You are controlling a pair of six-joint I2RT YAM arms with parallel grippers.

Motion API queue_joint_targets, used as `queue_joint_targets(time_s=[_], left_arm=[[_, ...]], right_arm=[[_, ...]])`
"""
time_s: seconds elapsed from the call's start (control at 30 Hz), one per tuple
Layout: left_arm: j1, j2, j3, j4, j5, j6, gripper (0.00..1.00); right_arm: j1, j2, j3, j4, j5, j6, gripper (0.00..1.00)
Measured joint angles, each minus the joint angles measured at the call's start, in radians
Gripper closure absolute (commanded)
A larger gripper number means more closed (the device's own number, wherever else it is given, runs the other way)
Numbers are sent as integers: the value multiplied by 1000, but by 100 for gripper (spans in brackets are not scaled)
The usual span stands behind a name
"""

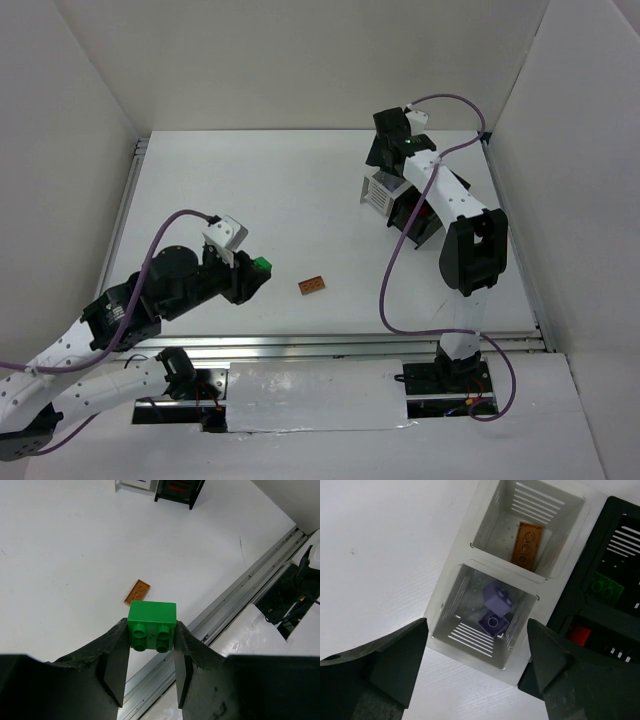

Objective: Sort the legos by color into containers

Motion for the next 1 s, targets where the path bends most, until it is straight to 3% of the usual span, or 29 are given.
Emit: queue_joint_targets(time_s=[0.2,0.27,0.33,0.47,0.63,0.83,1.0], left_arm=[[0,10,-5,7,37,-2,100],[0,5,-10,30,45,-11,100],[0,-5,-32,91,71,-31,100],[0,-15,-105,255,161,-82,100],[5,93,-71,389,252,-138,100],[23,263,17,502,385,-219,100],[26,336,41,574,514,-163,100]], right_arm=[[0,9,31,-18,-16,-2,7],[1,-28,-15,11,-87,-6,7],[0,-140,-164,86,-265,-18,8],[5,-508,-575,296,-819,-27,7],[65,-898,-774,422,-1149,-32,6],[71,-1290,-882,479,-1251,-19,5],[71,-1328,-871,389,-1167,118,5]])
